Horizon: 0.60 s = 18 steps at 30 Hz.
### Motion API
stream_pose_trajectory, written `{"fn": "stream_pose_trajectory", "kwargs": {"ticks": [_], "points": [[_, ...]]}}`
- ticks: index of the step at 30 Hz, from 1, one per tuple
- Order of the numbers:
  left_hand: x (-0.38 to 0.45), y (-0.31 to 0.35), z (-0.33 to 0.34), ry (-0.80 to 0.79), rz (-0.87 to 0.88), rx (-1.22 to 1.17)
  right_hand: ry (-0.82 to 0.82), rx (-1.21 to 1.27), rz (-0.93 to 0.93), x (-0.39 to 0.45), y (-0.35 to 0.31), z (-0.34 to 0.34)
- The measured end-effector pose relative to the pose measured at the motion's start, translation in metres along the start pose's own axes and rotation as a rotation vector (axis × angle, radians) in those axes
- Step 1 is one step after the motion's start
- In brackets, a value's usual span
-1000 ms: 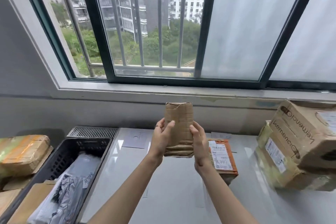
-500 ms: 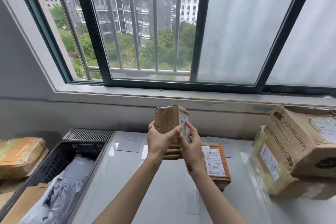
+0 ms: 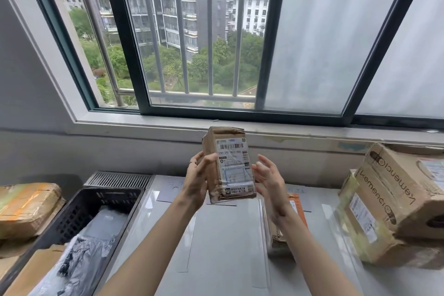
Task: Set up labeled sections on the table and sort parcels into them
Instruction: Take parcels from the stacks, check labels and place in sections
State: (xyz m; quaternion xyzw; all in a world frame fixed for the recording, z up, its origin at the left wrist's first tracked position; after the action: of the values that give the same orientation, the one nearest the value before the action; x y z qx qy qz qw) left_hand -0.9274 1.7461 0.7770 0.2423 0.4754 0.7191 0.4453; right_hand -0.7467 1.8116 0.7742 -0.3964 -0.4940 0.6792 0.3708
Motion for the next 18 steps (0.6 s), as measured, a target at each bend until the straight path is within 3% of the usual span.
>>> {"fn": "stream_pose_trajectory", "kwargs": {"ticks": [6,14,18], "points": [[0.001,-0.001,0.006,-0.105,-0.001,0.054,-0.175,0.008,0.082,-0.007,0.017,0.030],[-0.013,-0.008,-0.008,-0.120,0.024,0.210,-0.069,0.032,0.036,-0.006,0.019,0.025],[-0.030,-0.029,-0.006,-0.225,-0.008,0.199,-0.023,0.049,0.023,-0.007,0.027,0.022]]}}
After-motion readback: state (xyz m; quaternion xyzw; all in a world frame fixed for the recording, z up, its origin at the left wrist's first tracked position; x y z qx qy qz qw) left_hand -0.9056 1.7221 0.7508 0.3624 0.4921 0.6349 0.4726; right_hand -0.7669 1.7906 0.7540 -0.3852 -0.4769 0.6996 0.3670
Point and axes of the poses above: each hand's wrist, its own x-axis towards the middle knuckle, its own z-axis out of the palm, y = z × x, the point moved 10 cm from there along x, towards the middle knuckle, and after that the axes turned 7 degrees about z, right-handed, at the moved point
